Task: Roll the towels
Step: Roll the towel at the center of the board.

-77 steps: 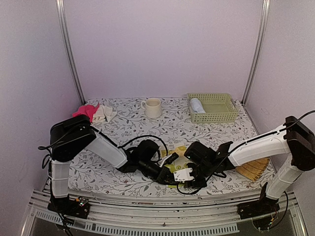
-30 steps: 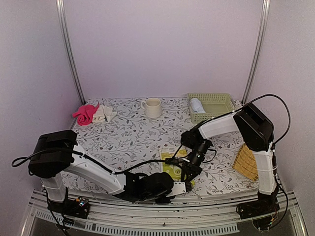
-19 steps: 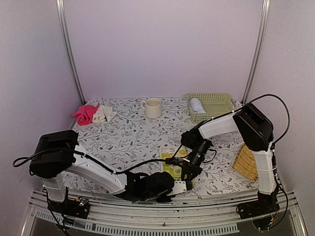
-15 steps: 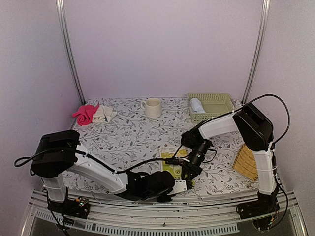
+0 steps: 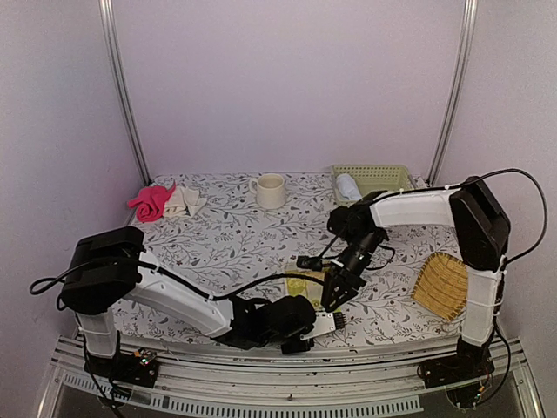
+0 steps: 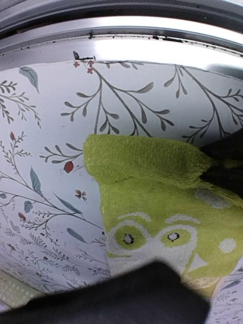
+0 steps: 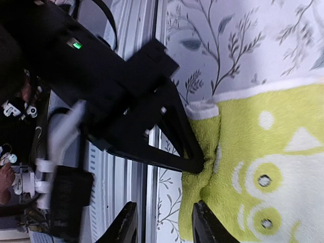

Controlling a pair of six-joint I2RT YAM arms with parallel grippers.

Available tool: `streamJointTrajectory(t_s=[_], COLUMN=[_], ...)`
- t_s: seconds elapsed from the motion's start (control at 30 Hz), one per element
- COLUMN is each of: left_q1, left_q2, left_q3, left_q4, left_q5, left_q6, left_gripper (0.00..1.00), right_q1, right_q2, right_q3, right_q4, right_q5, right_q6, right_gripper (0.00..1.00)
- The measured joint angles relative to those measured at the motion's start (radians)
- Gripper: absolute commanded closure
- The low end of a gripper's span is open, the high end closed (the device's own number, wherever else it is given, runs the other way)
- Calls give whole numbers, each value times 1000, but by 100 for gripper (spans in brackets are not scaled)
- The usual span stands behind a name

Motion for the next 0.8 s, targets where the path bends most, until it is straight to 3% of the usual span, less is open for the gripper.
streamJointTrajectory(t_s=[0.13,0.27,0.47,0.63,0.8], left_q1=[39,127,282,370,421], left_q2=[3,39,94,142,157], left_q3=[69,171,220,227,187], left_q4=[-113,-221,-252,-241,-179], left_q5=[109,319,722,964,1102], left_q6=[-57,-150,-341,-467,-608], left_gripper=[100,100,100,100,100], right_q1=[-69,-137,-131,-100,61], right_q2=[-181,-366,-619,-657,-641], right_q3=[48,38,-207,-407,-514], right_q4=[-16,3,202,317,427], right_q5=[6,31,159,317,466], right_q6=[19,50,137,147,137], right_gripper=[59,60,63,63,62])
